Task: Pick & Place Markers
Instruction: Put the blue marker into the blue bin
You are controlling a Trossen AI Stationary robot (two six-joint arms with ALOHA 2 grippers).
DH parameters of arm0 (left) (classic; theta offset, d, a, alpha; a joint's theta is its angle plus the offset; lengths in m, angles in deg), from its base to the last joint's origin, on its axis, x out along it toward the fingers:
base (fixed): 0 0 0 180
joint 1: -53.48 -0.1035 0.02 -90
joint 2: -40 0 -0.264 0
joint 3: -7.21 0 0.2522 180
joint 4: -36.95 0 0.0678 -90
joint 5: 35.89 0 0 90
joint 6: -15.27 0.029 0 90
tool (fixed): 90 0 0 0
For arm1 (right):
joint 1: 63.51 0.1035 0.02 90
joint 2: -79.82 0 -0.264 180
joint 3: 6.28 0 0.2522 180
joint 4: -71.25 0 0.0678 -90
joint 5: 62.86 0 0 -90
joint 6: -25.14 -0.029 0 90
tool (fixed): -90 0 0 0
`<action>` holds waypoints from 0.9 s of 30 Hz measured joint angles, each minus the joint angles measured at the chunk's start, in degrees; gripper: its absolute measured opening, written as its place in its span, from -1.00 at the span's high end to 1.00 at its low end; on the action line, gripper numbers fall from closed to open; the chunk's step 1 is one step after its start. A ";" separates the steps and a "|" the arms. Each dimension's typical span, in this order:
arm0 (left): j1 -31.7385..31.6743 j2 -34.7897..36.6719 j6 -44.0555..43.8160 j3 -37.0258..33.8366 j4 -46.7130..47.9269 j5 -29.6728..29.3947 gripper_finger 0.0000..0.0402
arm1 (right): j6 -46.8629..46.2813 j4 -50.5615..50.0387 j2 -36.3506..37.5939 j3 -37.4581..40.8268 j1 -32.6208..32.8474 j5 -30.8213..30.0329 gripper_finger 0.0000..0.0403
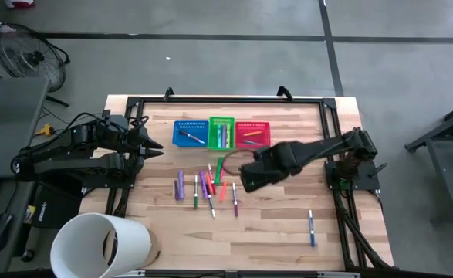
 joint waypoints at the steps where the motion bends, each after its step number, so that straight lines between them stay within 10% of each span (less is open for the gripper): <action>1: 0.00 0.00 0.00 0.00 -0.01 -0.01 0.45 | -1.42 0.00 -0.02 0.00 1.12 0.06 0.24; 11: 0.00 -0.01 -0.02 0.00 -0.02 0.01 0.45 | -17.19 -1.33 -0.02 0.54 11.37 1.13 0.24; 27: 0.00 0.00 0.00 0.00 -0.04 0.01 0.45 | -35.86 9.18 -0.09 18.44 23.50 19.52 0.24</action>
